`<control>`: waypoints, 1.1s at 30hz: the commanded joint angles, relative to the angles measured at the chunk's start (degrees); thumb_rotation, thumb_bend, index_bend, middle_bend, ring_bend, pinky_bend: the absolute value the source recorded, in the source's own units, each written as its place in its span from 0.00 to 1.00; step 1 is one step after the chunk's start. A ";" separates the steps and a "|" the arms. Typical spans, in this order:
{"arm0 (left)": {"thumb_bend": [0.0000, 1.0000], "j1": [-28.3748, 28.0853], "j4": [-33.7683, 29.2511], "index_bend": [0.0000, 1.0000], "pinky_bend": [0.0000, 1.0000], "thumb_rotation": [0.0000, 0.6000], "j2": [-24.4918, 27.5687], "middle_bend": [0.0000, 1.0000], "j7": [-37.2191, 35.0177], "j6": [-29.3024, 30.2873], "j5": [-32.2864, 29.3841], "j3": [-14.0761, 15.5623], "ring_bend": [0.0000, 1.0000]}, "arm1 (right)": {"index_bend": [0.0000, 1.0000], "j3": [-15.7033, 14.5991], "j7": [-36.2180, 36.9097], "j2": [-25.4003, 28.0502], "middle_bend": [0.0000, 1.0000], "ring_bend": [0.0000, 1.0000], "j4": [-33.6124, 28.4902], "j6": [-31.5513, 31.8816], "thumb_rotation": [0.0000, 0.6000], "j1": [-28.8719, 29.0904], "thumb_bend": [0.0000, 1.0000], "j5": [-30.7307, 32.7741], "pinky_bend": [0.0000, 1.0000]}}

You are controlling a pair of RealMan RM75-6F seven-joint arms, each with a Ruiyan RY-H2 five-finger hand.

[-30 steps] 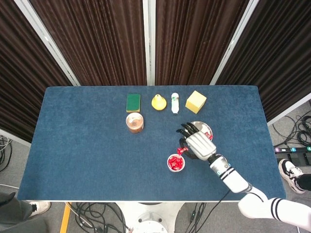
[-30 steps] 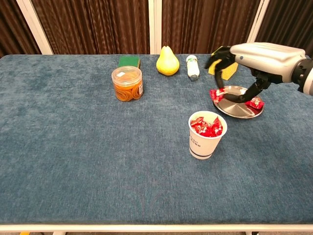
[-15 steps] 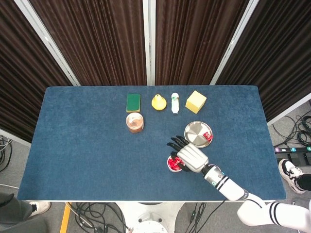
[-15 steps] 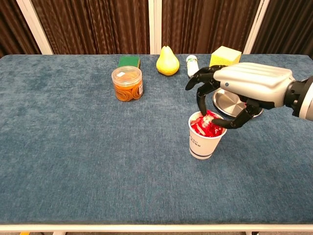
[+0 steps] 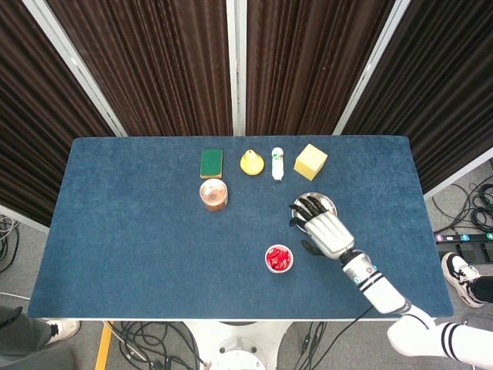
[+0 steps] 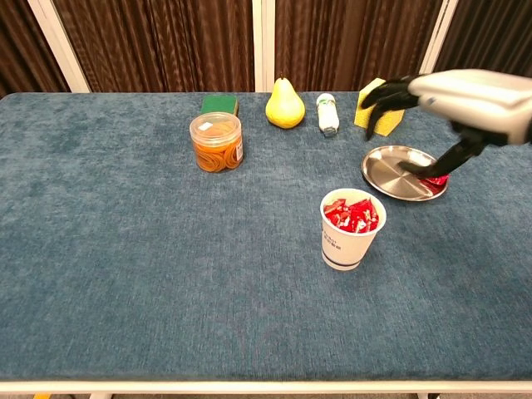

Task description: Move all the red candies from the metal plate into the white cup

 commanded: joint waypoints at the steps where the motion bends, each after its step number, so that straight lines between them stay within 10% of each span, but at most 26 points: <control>1: 0.07 -0.11 -0.02 0.18 0.15 1.00 -0.10 0.11 0.09 -0.12 0.11 0.02 0.08 | 0.40 1.27 -2.21 1.10 0.12 0.00 3.63 -0.80 1.00 -1.23 0.33 5.41 0.00; 17: 0.07 -0.24 -0.75 0.18 0.15 1.00 0.06 0.11 0.72 -0.57 0.01 0.21 0.08 | 0.42 2.80 -8.92 -7.42 0.12 0.00 19.82 -10.84 1.00 1.15 0.30 20.71 0.00; 33: 0.07 -0.21 -0.19 0.18 0.15 1.00 -0.29 0.11 0.36 -0.88 -0.38 0.23 0.08 | 0.42 4.68 -12.90 -10.42 0.10 0.00 23.29 -16.34 1.00 5.14 0.30 30.08 0.00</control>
